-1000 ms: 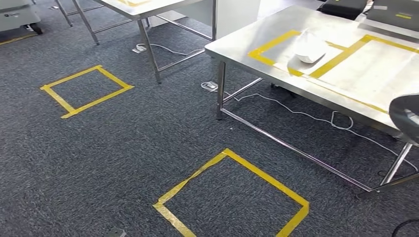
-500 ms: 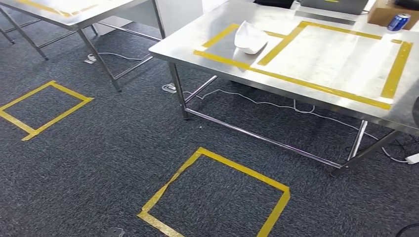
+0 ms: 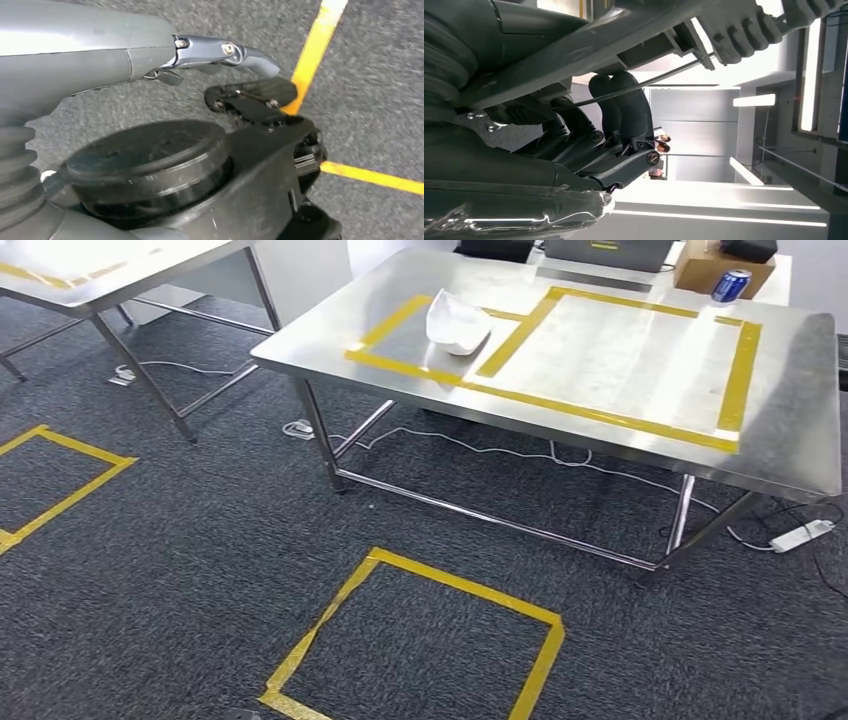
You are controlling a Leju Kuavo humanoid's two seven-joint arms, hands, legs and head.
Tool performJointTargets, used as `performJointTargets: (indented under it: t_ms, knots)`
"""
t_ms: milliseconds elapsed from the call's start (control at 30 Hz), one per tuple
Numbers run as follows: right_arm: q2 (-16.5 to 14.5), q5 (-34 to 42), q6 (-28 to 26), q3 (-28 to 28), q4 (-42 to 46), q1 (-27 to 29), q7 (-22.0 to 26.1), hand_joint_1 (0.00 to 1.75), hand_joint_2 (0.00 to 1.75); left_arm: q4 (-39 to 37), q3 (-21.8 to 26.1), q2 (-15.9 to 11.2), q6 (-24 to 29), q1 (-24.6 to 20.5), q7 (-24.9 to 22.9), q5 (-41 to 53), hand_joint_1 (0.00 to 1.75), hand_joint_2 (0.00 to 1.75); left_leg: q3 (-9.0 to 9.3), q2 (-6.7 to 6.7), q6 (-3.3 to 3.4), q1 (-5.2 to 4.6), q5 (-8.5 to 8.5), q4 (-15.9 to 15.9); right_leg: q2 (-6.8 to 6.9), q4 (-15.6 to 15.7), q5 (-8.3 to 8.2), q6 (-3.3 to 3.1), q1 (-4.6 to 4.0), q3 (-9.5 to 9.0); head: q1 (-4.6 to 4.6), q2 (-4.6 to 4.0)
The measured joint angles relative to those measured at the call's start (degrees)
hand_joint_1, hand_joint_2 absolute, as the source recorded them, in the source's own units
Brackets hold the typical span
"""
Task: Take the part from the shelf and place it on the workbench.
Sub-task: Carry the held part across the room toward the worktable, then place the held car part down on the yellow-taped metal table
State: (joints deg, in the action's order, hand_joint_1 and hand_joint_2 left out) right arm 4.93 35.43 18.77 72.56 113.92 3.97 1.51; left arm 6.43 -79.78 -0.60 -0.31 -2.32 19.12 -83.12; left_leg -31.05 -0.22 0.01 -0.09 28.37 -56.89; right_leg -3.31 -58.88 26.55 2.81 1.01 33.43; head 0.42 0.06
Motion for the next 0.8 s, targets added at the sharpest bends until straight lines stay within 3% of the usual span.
performJointTargets:
  t_ms: [67,100,200,233,300,333,367,433,467,533,567,600,633,667,700,767,800]
  knots:
    - [0.0,0.1,0.2,0.1,-0.1,0.0,-0.2,1.75,1.75,0.0,0.0,0.1,0.1,0.1,0.0,0.1,0.00,1.75,1.37,0.12,0.71,0.04,0.19,0.5,0.84,-1.2,-0.09,0.58,0.08,-0.24,0.13,-0.02]
    - [0.0,0.1,0.4,0.1,-0.1,0.0,-0.3,1.75,1.75,0.0,0.0,0.1,0.1,0.1,0.0,0.2,0.00,1.75,2.19,0.15,1.04,0.03,0.41,0.5,1.46,-3.1,0.53,0.74,0.09,0.70,0.29,-0.03]
    - [0.0,0.1,0.9,0.1,-0.3,0.0,-0.7,1.75,1.75,0.0,-0.1,0.2,-0.3,0.3,-0.1,0.3,0.00,1.75,4.25,0.22,1.37,-0.11,1.98,0.6,2.62,-13.6,4.17,0.99,0.07,7.43,0.57,-0.04]
    - [0.0,0.1,1.1,0.0,-0.4,0.1,-0.8,1.75,1.75,0.0,-0.2,0.2,-0.4,0.5,-0.1,0.3,0.00,1.75,5.07,0.23,1.34,-0.11,2.69,0.6,2.70,-15.5,5.45,1.05,0.11,9.51,0.62,-0.04]
    - [0.0,0.0,1.3,0.0,-0.6,0.2,-0.9,1.75,1.75,0.0,-0.2,0.3,-0.5,0.7,-0.1,0.3,0.00,1.75,7.14,0.24,1.19,-0.08,4.38,0.7,2.88,-13.9,6.21,1.12,0.25,11.22,0.72,-0.04]
    - [0.0,0.0,1.3,0.0,-0.7,0.2,-0.9,1.75,1.75,0.0,-0.2,0.2,-0.5,0.8,-0.1,0.3,0.00,1.75,8.31,0.26,1.04,-0.07,5.40,0.8,3.15,-10.9,4.43,1.14,0.35,11.16,0.79,-0.04]
    - [0.0,0.1,1.4,0.1,-0.8,0.2,-0.9,1.75,1.75,0.0,-0.2,0.2,-0.5,0.8,-0.1,0.3,0.00,1.75,9.50,0.33,0.81,-0.12,6.58,0.8,3.71,-7.7,0.59,1.11,0.33,10.92,0.88,-0.04]
    - [0.0,0.0,1.5,0.0,-1.1,0.2,-1.0,1.75,1.75,0.0,-0.2,0.2,-0.5,0.9,-0.1,0.4,0.00,1.75,11.53,0.55,0.11,-0.18,8.63,1.6,4.40,-4.1,-5.22,0.48,-0.11,10.10,0.84,-0.04]
    - [0.0,0.0,1.7,0.1,-1.2,0.3,-1.0,1.75,1.75,0.0,-0.3,0.2,-0.5,0.9,-0.1,0.4,0.00,1.75,12.50,0.65,-0.32,-0.14,9.04,2.1,4.40,-3.7,-6.22,0.02,-0.36,9.64,0.80,-0.04]
    - [0.1,-0.2,2.2,0.3,-1.1,0.4,-1.1,1.75,1.75,0.0,-0.3,0.2,-0.5,0.4,-0.1,0.7,0.00,1.75,12.69,0.64,-1.12,0.05,7.25,0.6,3.69,-3.3,-4.55,-0.99,-0.49,7.93,0.73,-0.03]
    - [0.2,-0.2,2.5,0.5,-1.1,0.4,-1.1,1.75,1.75,0.0,-0.3,0.3,-0.6,0.0,-0.1,0.8,0.00,1.75,11.11,0.56,-1.53,0.11,5.30,-2.8,3.51,-2.7,-3.81,-1.37,-0.37,6.69,0.79,-0.03]
    - [0.2,-0.3,2.9,0.5,-1.1,0.3,-1.1,1.75,1.75,0.0,-0.3,0.4,-0.6,-0.2,-0.2,0.9,0.00,1.75,8.27,0.48,-1.91,0.12,3.63,-7.3,3.38,-2.0,-3.10,-1.71,-0.23,5.23,0.74,-0.03]
    - [0.1,-0.4,3.1,0.6,-1.0,0.3,-1.1,1.75,1.75,0.0,-0.3,0.5,-0.6,-0.3,-0.3,1.0,0.00,1.75,4.71,0.42,-2.22,0.16,3.13,-11.9,3.26,-1.2,-2.33,-1.95,-0.05,3.70,0.61,-0.03]
    - [0.1,-0.4,3.3,0.7,-1.0,0.3,-1.2,1.75,1.75,0.0,-0.4,0.6,-0.6,-0.2,-0.5,1.1,0.00,1.75,1.18,0.43,-2.43,0.18,4.12,-15.3,3.09,-0.4,-1.53,-2.13,0.07,2.09,0.51,-0.03]
    - [0.0,-0.5,3.5,0.7,-1.0,0.3,-1.2,1.75,1.75,0.0,-0.5,0.7,-0.6,0.0,-0.6,1.1,0.00,1.75,-1.92,0.42,-2.48,0.16,6.52,-17.1,2.89,0.3,-0.69,-2.24,0.18,0.38,0.41,-0.03]
    - [-0.2,-0.6,3.9,0.8,-1.1,0.3,-1.2,1.75,1.75,0.0,-0.7,0.6,-0.6,0.6,-0.3,1.2,0.00,1.75,-6.53,0.42,-2.27,0.02,11.69,-16.9,2.41,1.8,1.12,-2.26,0.41,-3.41,0.30,-0.03]
    - [-0.3,-0.7,4.1,0.9,-1.1,0.3,-1.2,1.75,1.75,0.0,-0.7,0.6,-0.6,0.8,0.0,1.2,0.00,1.75,-8.06,0.42,-2.05,-0.14,12.40,-15.2,2.21,2.5,2.08,-2.16,0.52,-5.43,0.22,-0.03]
